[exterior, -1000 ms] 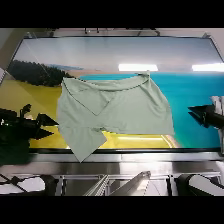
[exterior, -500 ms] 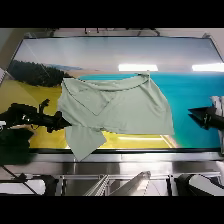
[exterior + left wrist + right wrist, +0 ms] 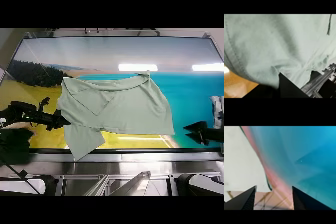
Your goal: Fold the shirts.
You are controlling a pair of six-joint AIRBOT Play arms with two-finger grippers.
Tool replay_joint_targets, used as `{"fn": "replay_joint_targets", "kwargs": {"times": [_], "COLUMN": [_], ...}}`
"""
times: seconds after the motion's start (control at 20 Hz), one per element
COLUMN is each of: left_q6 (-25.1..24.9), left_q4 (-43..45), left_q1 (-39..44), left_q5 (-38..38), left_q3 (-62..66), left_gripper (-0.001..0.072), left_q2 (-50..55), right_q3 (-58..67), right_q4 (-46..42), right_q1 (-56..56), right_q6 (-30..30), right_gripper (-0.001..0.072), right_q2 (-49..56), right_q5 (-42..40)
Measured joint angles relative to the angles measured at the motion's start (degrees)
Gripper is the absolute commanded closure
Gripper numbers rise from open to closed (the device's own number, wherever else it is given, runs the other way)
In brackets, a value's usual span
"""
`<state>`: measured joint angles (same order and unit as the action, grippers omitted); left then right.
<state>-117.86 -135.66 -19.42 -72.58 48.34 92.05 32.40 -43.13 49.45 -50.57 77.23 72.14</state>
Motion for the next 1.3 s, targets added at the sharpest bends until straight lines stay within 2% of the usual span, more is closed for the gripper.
{"fn": "replay_joint_targets", "kwargs": {"times": [0.2,0.25,0.3,0.45,0.55,0.6,0.65,0.75,0.95,1.15,1.3], "left_q6": [-0.1,-0.1,-0.2,-0.2,-0.2,-0.2,-0.2,-0.6,-5.1,-13.4,-17.2], "left_q4": [-0.5,-0.5,-0.5,-0.8,-0.8,-0.9,-0.9,-1.8,-10.1,-25.5,-31.7], "left_q1": [-0.1,-0.1,-0.1,-0.1,-0.1,-0.1,-0.1,-0.1,-0.1,-0.6,-4.5], "left_q5": [-1.0,-1.0,-1.2,-1.2,-1.1,-1.1,-1.1,-2.0,-11.3,-24.6,-27.6], "left_q3": [0.1,0.1,0.2,0.2,0.2,0.2,0.2,0.6,4.5,13.0,25.9], "left_gripper": [0.0689,0.0689,0.0689,0.0689,0.0688,0.0688,0.0689,0.0689,0.0689,0.0687,0.0686], "left_q2": [0.0,0.0,0.0,0.0,0.0,0.0,0.0,0.0,-4.2,-19.0,-33.9], "right_q3": [-0.1,-0.1,-0.1,-0.2,-0.3,-0.3,-0.4,-0.4,2.3,10.7,20.8], "right_q4": [2.1,2.9,3.3,4.1,4.6,5.1,6.8,11.0,22.4,36.0,45.9], "right_q1": [-9.4,-11.8,-13.9,-19.0,-20.6,-21.1,-21.4,-21.9,-21.8,-17.0,-7.8], "right_q6": [-0.4,-0.4,-0.4,-0.4,0.0,0.9,2.2,5.3,9.6,10.6,11.1], "right_gripper": [0.0212,0.0228,0.0278,0.0283,0.0574,0.0659,0.0692,0.0693,0.0692,0.0693,0.0693], "right_q2": [3.6,4.2,4.7,5.5,5.8,5.9,5.9,5.2,-2.5,-21.3,-38.0], "right_q5": [-2.6,-3.3,-3.9,-4.2,-4.9,-5.9,-6.5,-6.8,2.2,10.9,7.8]}}
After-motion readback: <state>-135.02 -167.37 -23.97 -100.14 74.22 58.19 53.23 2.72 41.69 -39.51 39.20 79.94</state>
